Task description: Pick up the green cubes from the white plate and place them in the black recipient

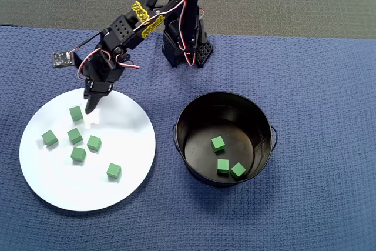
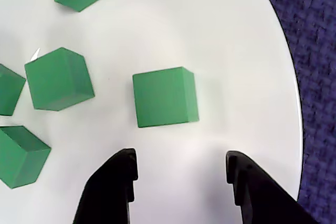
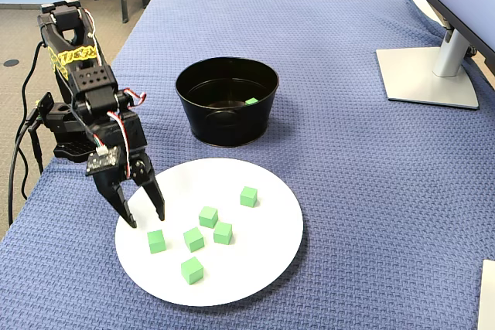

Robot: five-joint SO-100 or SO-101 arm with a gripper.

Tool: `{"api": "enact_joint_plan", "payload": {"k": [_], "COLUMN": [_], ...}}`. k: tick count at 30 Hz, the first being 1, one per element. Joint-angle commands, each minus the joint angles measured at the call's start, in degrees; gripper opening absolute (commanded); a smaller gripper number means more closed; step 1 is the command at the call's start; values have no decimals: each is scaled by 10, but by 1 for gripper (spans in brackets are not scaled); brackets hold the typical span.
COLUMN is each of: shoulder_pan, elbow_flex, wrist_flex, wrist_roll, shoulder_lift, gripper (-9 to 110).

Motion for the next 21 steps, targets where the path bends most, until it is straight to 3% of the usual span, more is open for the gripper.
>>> {"api": "enact_joint_plan", "payload": {"k": [1, 21], "shoulder_pan": [8, 12], "elbow_flex": [-48, -98], "wrist_flex": [-37, -65], "wrist_roll": [-25, -37], "shoulder_lift": [-18, -93], "gripper": [13, 12]}}
